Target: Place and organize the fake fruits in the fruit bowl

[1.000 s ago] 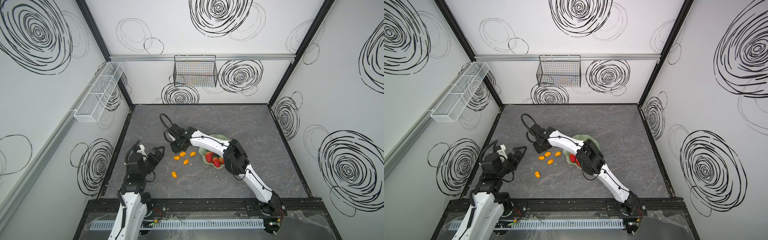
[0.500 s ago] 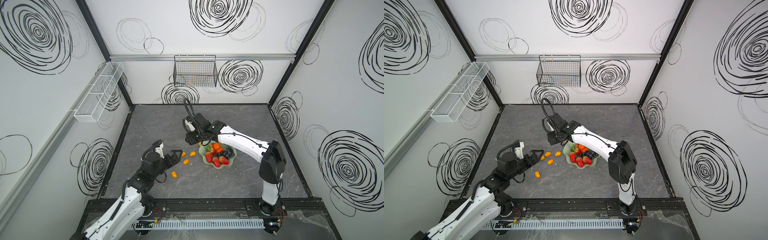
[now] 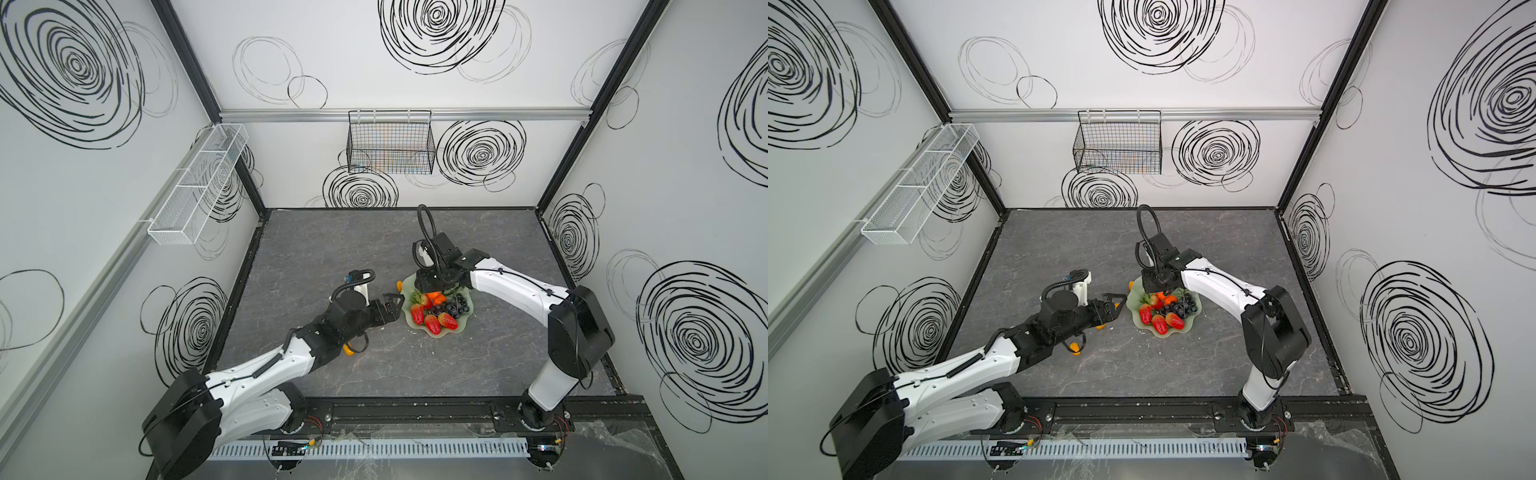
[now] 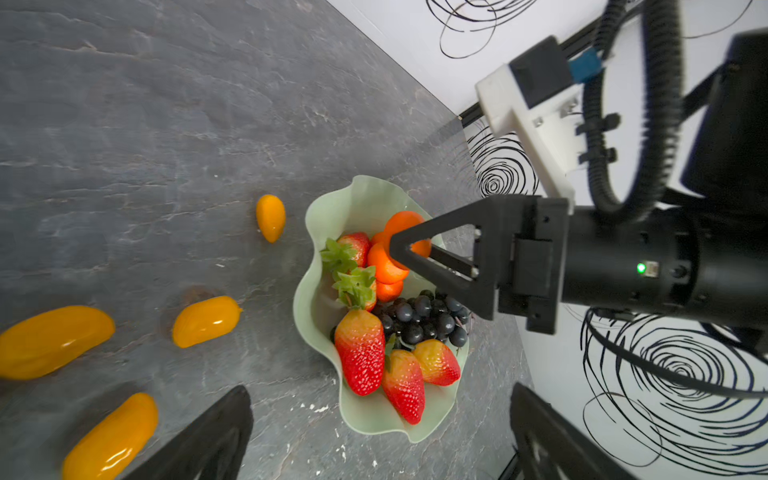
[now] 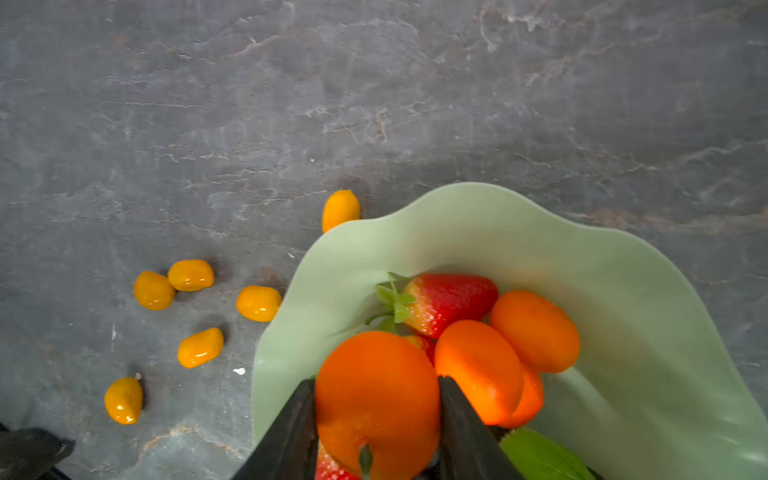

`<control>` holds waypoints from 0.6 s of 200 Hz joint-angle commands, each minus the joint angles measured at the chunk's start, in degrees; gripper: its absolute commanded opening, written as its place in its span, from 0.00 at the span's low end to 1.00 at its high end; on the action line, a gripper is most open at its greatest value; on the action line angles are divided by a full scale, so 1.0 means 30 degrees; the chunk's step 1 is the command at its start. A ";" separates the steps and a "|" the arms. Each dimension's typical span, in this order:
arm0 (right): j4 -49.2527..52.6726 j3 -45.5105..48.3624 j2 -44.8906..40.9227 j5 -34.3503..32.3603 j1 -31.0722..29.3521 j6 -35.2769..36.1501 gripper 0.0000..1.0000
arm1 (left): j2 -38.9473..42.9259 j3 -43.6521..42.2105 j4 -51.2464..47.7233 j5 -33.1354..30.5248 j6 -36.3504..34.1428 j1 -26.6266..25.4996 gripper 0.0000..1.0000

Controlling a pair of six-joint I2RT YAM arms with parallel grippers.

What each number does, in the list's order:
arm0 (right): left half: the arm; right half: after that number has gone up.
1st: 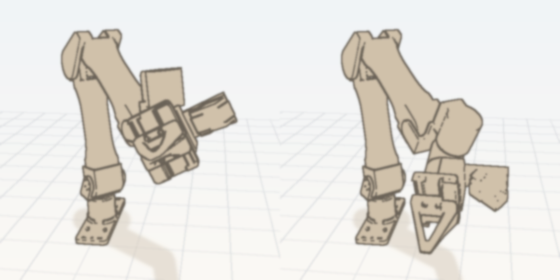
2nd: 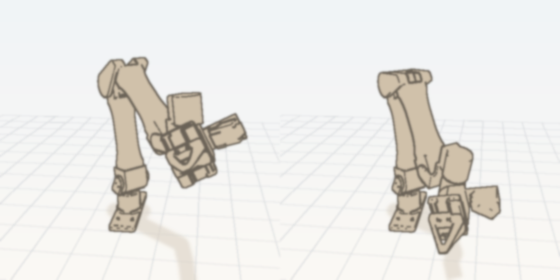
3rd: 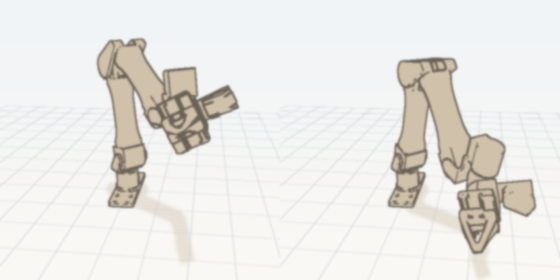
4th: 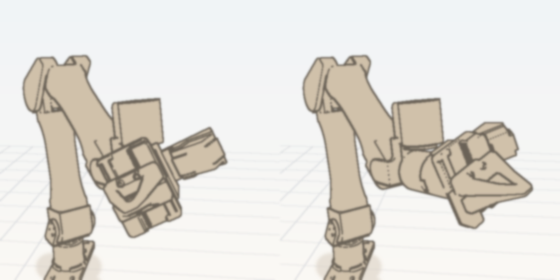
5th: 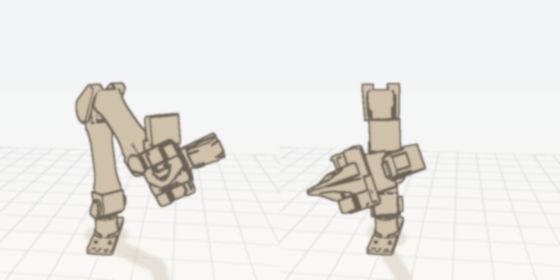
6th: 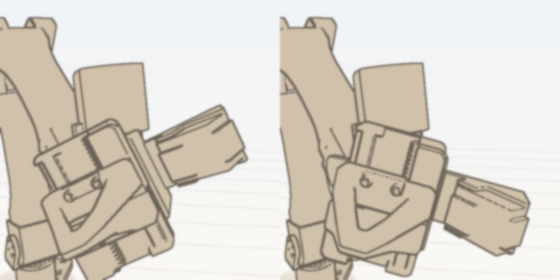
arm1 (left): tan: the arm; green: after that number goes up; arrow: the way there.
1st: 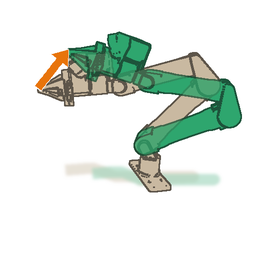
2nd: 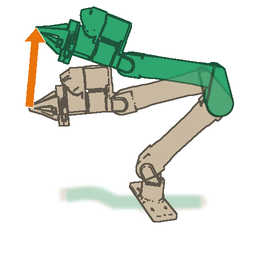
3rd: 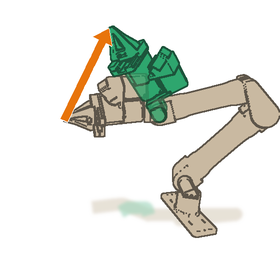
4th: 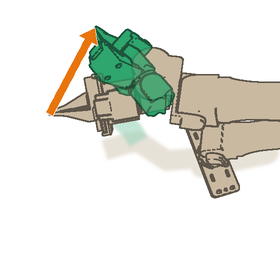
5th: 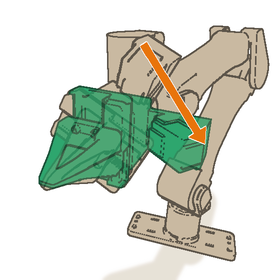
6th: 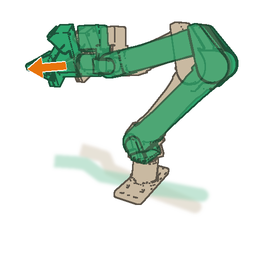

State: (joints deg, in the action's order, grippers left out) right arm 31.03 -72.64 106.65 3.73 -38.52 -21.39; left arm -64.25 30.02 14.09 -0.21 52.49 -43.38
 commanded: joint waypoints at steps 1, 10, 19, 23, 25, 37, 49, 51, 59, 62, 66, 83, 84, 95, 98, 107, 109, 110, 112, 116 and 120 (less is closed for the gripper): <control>-0.1102 0.0154 0.0469 0.0288 0.0265 0.0089 0.46 | -0.1103 0.0954 0.1704 -0.0630 -0.0471 -0.0515 0.99; -0.1124 0.0103 0.0652 0.0259 0.0327 0.0127 0.46 | -0.1583 0.1179 0.1779 -0.0582 -0.0503 -0.0678 0.99; -0.1173 0.0085 0.0789 0.0273 0.0360 0.0152 0.46 | -0.1915 0.1357 0.1837 -0.0586 -0.0533 -0.0801 0.99; -0.1178 0.0074 0.0846 0.0277 0.0388 0.0156 0.47 | -0.2062 0.1411 0.1834 -0.0580 -0.0541 -0.0854 0.99; -0.1173 0.0081 0.0875 0.0280 0.0382 0.0156 0.47 | -0.2112 0.1432 0.1859 -0.0576 -0.0550 -0.0862 0.99; -0.1210 0.0018 0.1009 0.0322 0.0447 0.0156 0.48 | -0.2357 0.1543 0.1939 -0.0519 -0.0534 -0.0913 0.99; -0.1209 -0.0058 0.1122 0.0314 0.0489 0.0186 0.49 | -0.2465 0.1558 0.1939 -0.0544 -0.0548 -0.0935 0.99; -0.1189 -0.0069 0.1127 0.0312 0.0502 0.0186 0.49 | -0.2462 0.1564 0.1936 -0.0509 -0.0552 -0.0948 0.99; -0.1223 -0.0073 0.1173 0.0283 0.0507 0.0209 0.50 | -0.2467 0.1565 0.1904 -0.0520 -0.0562 -0.0944 0.99; -0.1219 -0.0073 0.1186 0.0281 0.0514 0.0200 0.50 | -0.2473 0.1543 0.1872 -0.0535 -0.0577 -0.0947 0.99; -0.1206 -0.0073 0.1215 0.0281 0.0535 0.0214 0.51 | -0.2462 0.1537 0.1840 -0.0542 -0.0591 -0.0924 0.99; -0.1159 -0.0149 0.1305 0.0252 0.0529 0.0235 0.51 | -0.2404 0.1445 0.1726 -0.0574 -0.0563 -0.0902 0.99; -0.1166 -0.0155 0.1305 0.0267 0.0533 0.0239 0.51 | -0.2418 0.1432 0.1723 -0.0575 -0.0563 -0.0898 0.99; -0.1147 -0.0160 0.1334 0.0229 0.0565 0.0231 0.52 | -0.2360 0.1358 0.1674 -0.0597 -0.0563 -0.0886 0.99; -0.1147 -0.0161 0.1334 0.0249 0.0562 0.0235 0.52 | -0.2360 0.1349 0.1649 -0.0582 -0.0563 -0.0870 0.99; -0.1132 -0.0139 0.1349 0.0230 0.0558 0.0244 0.53 | -0.2315 0.1282 0.1604 -0.0592 -0.0563 -0.0839 0.99; -0.1140 -0.0156 0.1338 0.0224 0.0564 0.0237 0.53 | -0.2293 0.1260 0.1603 -0.0579 -0.0563 -0.0836 0.99; -0.1127 -0.0158 0.1336 0.0238 0.0565 0.0226 0.53 | -0.2289 0.1252 0.1603 -0.0577 -0.0563 -0.0835 0.99; -0.1124 -0.0160 0.1335 0.0241 0.0565 0.0232 0.53 | -0.2271 0.1245 0.1603 -0.0576 -0.0563 -0.0835 0.99; -0.1136 -0.0146 0.1334 0.0224 0.0558 0.0243 0.53 | -0.2257 0.1227 0.1578 -0.0612 -0.0539 -0.0809 0.99; -0.1095 -0.0131 0.1334 0.0226 0.0565 0.0244 0.54 | -0.2234 0.1173 0.1580 -0.0603 -0.0512 -0.0798 0.99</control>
State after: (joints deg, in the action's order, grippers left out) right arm 29.52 -72.14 109.25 4.47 -37.15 -21.08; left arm -71.57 32.91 16.64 -1.15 51.62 -46.02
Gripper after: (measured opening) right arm 0.530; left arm 0.994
